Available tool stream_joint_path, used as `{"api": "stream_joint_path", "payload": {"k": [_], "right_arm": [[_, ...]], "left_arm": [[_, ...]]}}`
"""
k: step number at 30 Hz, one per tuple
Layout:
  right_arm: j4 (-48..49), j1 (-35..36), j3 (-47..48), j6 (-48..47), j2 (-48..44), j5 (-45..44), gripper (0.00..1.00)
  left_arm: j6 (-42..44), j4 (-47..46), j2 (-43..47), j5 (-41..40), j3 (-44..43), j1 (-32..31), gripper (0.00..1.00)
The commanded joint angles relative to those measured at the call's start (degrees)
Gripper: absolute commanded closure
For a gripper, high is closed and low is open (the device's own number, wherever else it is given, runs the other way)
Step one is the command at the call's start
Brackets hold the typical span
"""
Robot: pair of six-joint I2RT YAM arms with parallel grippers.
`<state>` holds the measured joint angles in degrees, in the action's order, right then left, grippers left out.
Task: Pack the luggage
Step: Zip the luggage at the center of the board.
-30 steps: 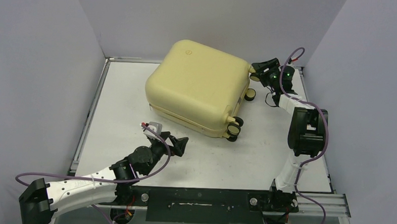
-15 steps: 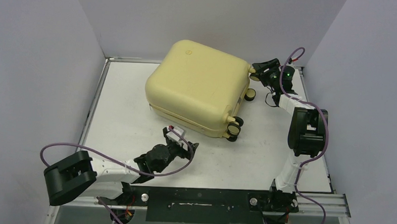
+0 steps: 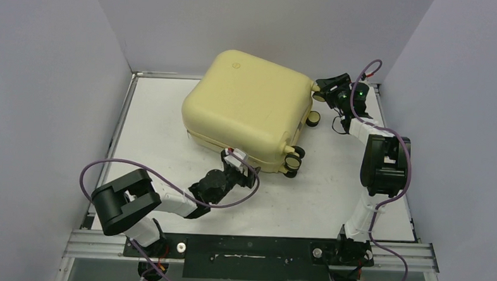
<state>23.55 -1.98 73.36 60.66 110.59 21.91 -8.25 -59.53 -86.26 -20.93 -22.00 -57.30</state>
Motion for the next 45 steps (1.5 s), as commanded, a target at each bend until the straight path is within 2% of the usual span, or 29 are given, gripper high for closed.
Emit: {"api": "stream_joint_path", "payload": {"k": [1, 5, 17, 21, 29, 34, 36, 40, 43, 45], "right_arm": [[4.6, 2.1, 0.7, 1.8, -0.2, 6.1, 1.0], [4.7, 2.1, 0.6, 2.0, -0.5, 6.4, 1.0], [4.7, 2.1, -0.7, 2.0, -1.4, 6.2, 1.0], [4.4, 2.1, -0.7, 1.8, -1.7, 6.2, 1.0], [4.4, 2.2, -1.6, 1.4, -2.0, 6.1, 1.0], [4.0, 2.2, -1.8, 0.9, -2.6, 6.0, 1.0], [3.8, 2.1, -1.7, 0.8, -2.7, 5.9, 1.0], [3.9, 2.2, -1.7, 0.8, -2.8, 5.8, 1.0], [3.9, 2.1, -1.7, 0.9, -2.7, 5.8, 1.0], [4.0, 2.1, -1.6, 0.9, -2.6, 5.8, 1.0]], "left_arm": [[-0.8, -5.7, -3.5, -0.2, -3.7, 0.6, 0.34], [-1.6, -5.6, -5.2, -1.9, -5.1, 0.7, 0.43], [-2.6, -5.8, -4.6, 1.2, -5.5, 0.5, 0.83], [-2.6, -5.9, -4.1, 2.5, -4.8, 0.4, 1.0], [-2.1, -6.8, -3.3, 6.2, -3.7, -0.5, 1.0], [-2.6, -3.5, -1.6, 4.2, -3.1, -1.0, 1.0], [-3.2, -2.6, -0.4, 3.6, -2.1, -1.0, 0.87], [-5.2, 0.0, 2.1, 2.8, -1.1, -0.8, 0.4], [-8.9, 2.5, 4.0, 2.3, -1.2, -0.5, 0.27], [-12.3, 5.5, 4.6, 2.8, -2.1, 0.4, 0.25]]}}
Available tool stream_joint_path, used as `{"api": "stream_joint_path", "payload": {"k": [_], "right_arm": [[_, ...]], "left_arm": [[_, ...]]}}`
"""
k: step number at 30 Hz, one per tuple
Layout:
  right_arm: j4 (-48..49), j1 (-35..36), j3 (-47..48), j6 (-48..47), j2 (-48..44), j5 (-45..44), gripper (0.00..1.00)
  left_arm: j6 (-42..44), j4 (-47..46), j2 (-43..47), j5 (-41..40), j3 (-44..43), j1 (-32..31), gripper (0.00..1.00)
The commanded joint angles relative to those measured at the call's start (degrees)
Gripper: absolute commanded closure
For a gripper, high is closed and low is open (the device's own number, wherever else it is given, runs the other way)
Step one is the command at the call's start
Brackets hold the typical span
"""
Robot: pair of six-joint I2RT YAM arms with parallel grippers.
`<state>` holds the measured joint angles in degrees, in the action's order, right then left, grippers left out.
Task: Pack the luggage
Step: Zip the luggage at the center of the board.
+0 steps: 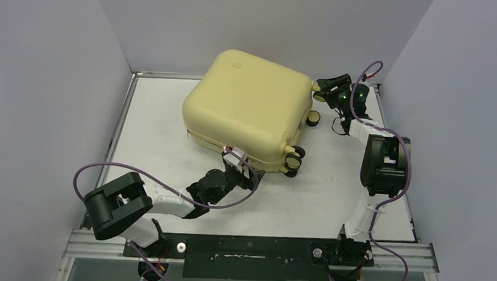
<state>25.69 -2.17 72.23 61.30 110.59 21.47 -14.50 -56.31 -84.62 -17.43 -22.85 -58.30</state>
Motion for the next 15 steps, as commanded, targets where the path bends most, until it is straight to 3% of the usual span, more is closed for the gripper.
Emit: {"api": "stream_joint_path", "payload": {"k": [1, 7, 15], "right_arm": [[1.9, 2.3, -0.5, 0.4, -2.5, 6.2, 1.0], [2.2, 2.4, -0.6, 0.5, -2.4, 6.3, 1.0], [2.6, 2.4, -0.7, 0.7, -2.0, 6.4, 1.0]], "left_arm": [[-8.0, 4.2, 2.9, 0.3, -2.1, 2.3, 0.24], [-16.1, 7.7, 1.3, 8.3, -5.2, 6.9, 0.28], [-16.3, 9.8, -0.8, 9.4, -8.2, 7.3, 0.34]]}}
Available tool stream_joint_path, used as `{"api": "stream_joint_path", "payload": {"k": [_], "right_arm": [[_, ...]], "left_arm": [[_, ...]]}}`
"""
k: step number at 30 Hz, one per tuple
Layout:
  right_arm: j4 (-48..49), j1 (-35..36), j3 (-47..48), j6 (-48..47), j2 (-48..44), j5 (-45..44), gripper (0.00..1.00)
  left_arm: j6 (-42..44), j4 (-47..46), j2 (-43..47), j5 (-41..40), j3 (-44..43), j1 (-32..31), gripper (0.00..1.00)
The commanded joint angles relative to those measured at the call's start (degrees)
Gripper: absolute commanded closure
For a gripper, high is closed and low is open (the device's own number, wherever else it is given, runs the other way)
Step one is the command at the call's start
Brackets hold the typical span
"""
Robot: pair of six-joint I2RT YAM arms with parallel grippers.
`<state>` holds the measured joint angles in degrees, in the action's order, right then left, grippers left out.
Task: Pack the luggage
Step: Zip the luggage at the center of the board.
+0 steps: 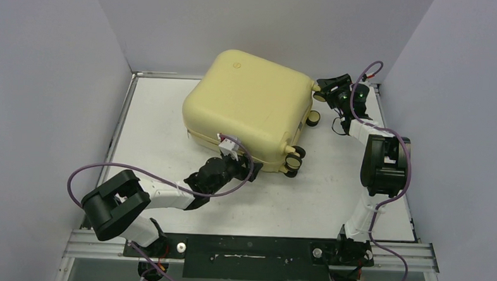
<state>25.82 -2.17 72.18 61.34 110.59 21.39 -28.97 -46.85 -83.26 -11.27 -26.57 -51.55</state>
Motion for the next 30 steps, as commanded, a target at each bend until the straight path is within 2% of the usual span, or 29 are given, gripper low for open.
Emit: {"api": "stream_joint_path", "payload": {"k": [1, 10, 17, 30], "right_arm": [[2.5, 2.4, -0.6, 0.6, -1.9, 6.5, 1.0], [2.6, 2.4, -0.6, 0.7, -1.7, 6.5, 1.0], [2.6, 2.4, -0.6, 0.8, -1.6, 6.5, 1.0], [2.7, 2.5, -0.7, 1.0, -1.7, 6.5, 1.0]], "left_arm": [[-1.9, 0.4, -2.4, 3.3, -4.7, 0.6, 0.35], [-1.3, 0.0, -4.3, 2.8, -5.6, 0.6, 0.48], [-1.1, -0.9, -4.5, 3.3, -6.3, 0.6, 0.51], [-0.5, -1.6, -3.6, 3.2, -6.5, 0.4, 0.71]]}}
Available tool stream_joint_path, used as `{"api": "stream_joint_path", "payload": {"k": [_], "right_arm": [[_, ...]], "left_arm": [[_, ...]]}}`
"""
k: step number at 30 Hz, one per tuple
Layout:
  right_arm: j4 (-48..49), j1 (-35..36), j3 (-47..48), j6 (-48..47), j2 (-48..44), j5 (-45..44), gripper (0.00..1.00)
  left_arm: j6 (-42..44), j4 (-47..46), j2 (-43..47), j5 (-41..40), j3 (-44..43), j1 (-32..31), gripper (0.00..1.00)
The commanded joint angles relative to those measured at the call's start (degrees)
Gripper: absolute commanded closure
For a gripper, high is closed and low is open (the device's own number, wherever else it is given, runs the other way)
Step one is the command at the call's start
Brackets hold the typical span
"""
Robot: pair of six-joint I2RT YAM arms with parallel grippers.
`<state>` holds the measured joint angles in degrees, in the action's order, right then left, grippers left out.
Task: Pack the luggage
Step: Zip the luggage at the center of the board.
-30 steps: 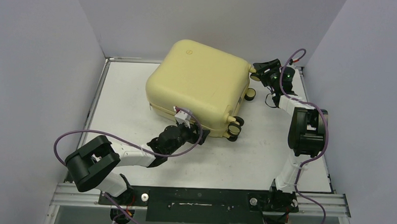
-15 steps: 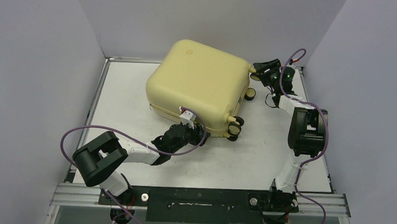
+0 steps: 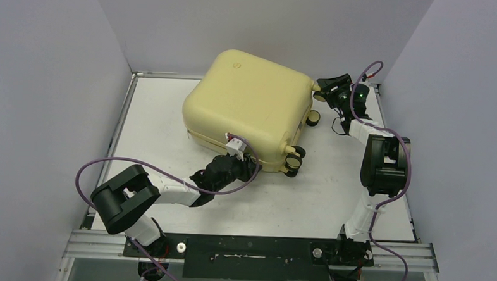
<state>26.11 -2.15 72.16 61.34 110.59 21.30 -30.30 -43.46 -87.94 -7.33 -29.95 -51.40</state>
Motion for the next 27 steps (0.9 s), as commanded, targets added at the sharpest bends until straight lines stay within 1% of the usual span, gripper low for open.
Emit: {"api": "stream_joint_path", "payload": {"k": [1, 7, 9, 11, 17, 23, 27], "right_arm": [[2.4, 2.5, -0.7, 0.9, -1.8, 6.6, 1.0], [2.2, 2.6, -0.9, 0.7, -1.8, 6.5, 1.0], [2.2, 2.5, -1.0, 0.6, -1.9, 6.5, 1.0], [2.1, 2.6, -1.0, 0.6, -1.9, 6.4, 1.0], [1.4, 2.4, -1.3, 0.1, -2.1, 5.9, 1.0], [1.1, 2.3, -1.3, -0.1, -2.4, 5.3, 1.0], [0.7, 2.3, -0.5, -0.6, -2.8, 5.1, 1.0]], "left_arm": [[0.8, -5.1, 1.0, -0.8, -3.2, 0.3, 0.72], [1.2, -5.4, 0.8, -1.0, -3.1, 0.3, 0.84], [1.5, -5.5, 0.8, -1.0, -3.0, 0.3, 0.91], [1.7, -5.9, 0.8, -0.7, -2.8, 0.3, 1.0], [3.7, -6.8, 0.6, -0.5, -2.5, -1.6, 1.0], [9.2, -4.3, 0.2, -2.5, -4.4, -7.4, 1.0], [10.6, -4.2, 0.0, -3.4, -5.0, -10.9, 1.0]]}}
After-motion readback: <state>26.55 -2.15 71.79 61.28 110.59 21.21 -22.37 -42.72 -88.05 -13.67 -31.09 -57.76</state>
